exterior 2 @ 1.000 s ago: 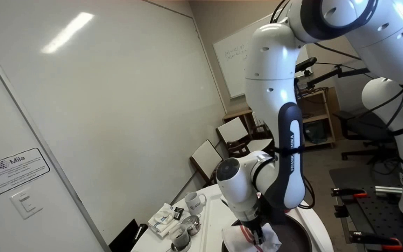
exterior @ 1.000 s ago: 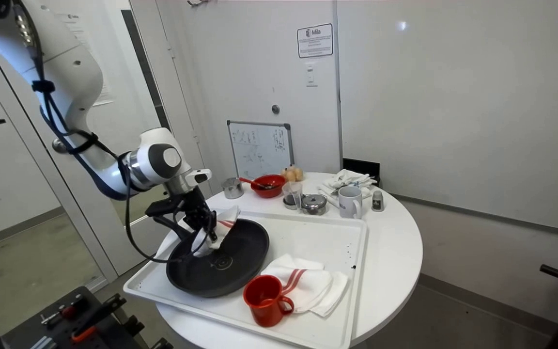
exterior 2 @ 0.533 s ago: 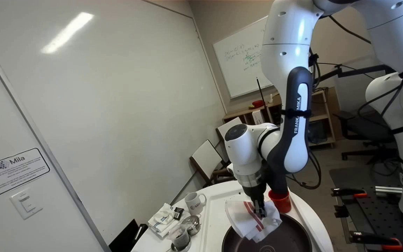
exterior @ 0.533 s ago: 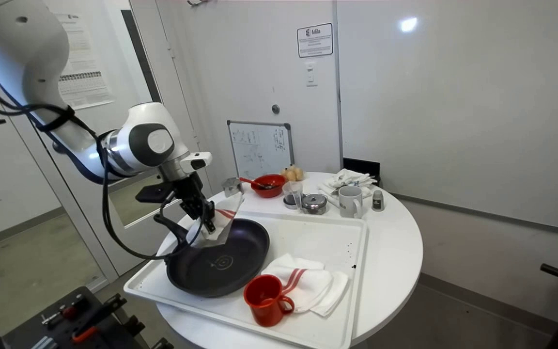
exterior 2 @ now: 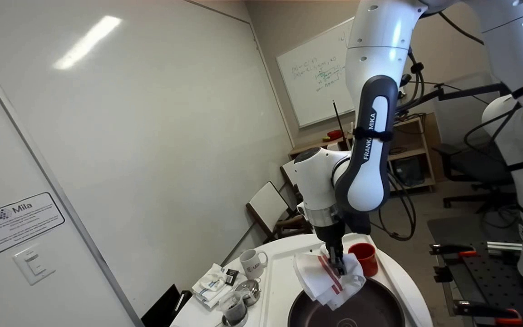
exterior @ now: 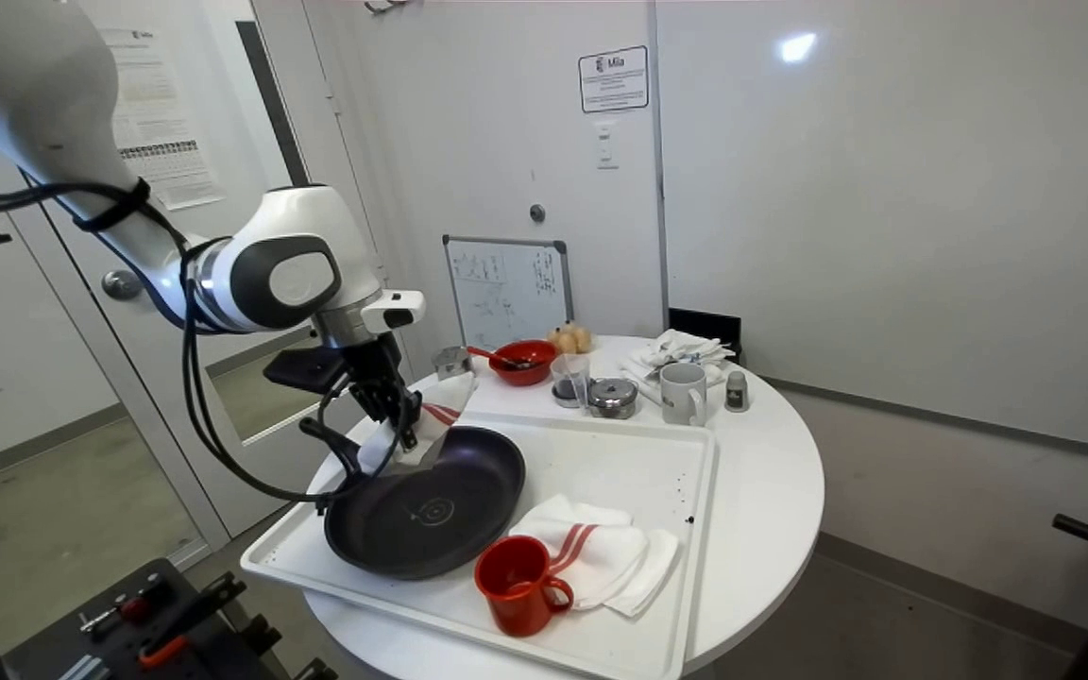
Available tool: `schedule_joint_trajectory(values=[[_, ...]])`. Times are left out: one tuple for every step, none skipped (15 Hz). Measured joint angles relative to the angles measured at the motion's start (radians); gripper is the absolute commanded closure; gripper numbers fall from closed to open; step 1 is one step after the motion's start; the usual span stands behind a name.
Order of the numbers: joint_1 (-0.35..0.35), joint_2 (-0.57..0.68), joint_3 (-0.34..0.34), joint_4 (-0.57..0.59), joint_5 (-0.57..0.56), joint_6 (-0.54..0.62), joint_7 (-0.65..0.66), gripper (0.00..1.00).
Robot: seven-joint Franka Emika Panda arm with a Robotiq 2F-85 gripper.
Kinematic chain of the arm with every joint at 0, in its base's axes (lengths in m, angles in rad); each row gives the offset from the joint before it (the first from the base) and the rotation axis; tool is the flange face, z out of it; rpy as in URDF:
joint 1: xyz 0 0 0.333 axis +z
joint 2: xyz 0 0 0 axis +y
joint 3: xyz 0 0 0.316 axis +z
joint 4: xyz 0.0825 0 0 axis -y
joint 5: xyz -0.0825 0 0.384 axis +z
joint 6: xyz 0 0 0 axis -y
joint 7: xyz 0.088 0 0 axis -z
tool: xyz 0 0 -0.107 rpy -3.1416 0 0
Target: Use the white cloth to wipe the inside of the pan
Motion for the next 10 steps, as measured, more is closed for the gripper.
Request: schedule_joint_trajectory(values=[[0.000,0.000,0.001,-0.001,0.000,0.000,0.000,0.83],[0.000,-0.001,0.002,-0.001,0.000,0.000,0.000,0.83],[0.000,-0.001,0.002,-0.001,0.000,0.000,0.000,0.83],[-0.001,-0.001,0.002,-0.001,0.000,0.000,0.000,0.91],[-0.001,-0.001,0.002,-0.001,0.000,0.000,0.000,0.91],[-0.006,-0.001,0.005,-0.001,-0.001,0.000,0.000,0.91],[-0.015,0.000,0.011,0.003,-0.001,0.000,0.001,0.91],[-0.026,0.002,0.014,0.012,0.000,-0.002,0.001,0.91],[-0.039,0.007,0.015,0.027,0.000,-0.006,0.001,0.91],[-0.055,0.013,0.015,0.049,0.000,-0.013,0.000,0.91]])
